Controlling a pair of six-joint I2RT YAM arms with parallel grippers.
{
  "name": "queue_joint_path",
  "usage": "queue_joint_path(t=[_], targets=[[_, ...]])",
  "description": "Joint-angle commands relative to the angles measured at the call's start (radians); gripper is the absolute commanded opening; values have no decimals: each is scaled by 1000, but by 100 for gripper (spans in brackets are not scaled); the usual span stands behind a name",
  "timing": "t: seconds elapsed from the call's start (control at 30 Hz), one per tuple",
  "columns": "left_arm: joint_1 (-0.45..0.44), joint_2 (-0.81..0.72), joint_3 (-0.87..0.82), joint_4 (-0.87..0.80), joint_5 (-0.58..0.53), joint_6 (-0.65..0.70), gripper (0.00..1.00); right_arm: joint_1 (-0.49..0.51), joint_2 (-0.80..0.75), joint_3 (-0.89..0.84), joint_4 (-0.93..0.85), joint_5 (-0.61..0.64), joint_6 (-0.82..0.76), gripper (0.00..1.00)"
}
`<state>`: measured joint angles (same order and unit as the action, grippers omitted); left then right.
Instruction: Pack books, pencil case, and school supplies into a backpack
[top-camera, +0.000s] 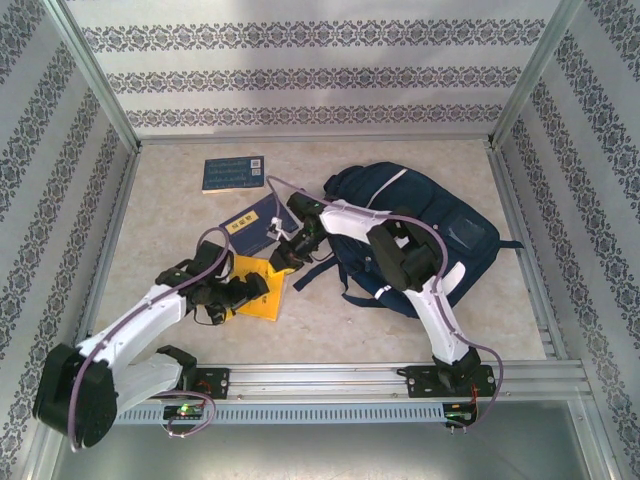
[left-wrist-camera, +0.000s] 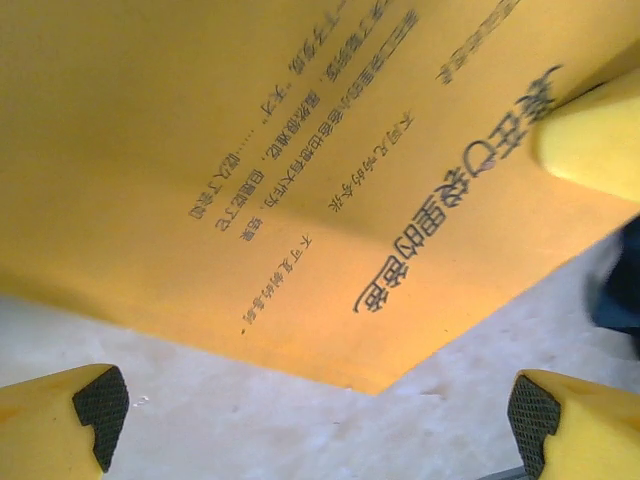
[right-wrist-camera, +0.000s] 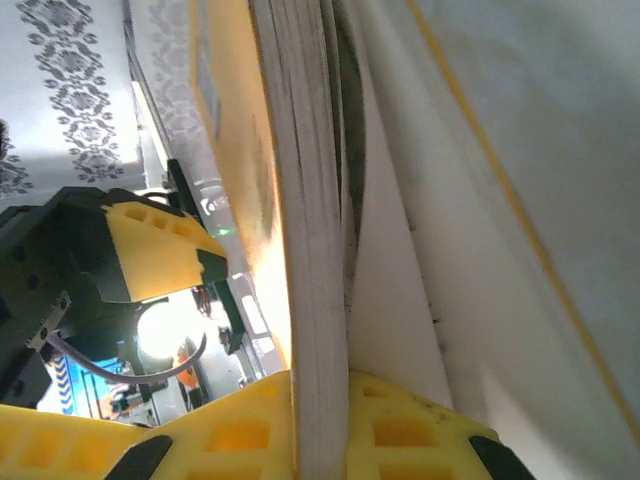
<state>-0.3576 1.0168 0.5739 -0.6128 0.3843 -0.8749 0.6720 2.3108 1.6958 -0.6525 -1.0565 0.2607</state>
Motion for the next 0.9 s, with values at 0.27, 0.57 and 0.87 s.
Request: queue_joint_path(t=[0.27,0.57,0.87], targets=[[121,-169,27,-131,-27,-120,100,-76,-266,-207,445,-22,456,7],[174,-137,-113,272,27,-393,100,-98,-338,-427,988,21,956,7],[175,30,-140,585,-11,-512,98,-71,-335,-478,1180,43,1121,7]])
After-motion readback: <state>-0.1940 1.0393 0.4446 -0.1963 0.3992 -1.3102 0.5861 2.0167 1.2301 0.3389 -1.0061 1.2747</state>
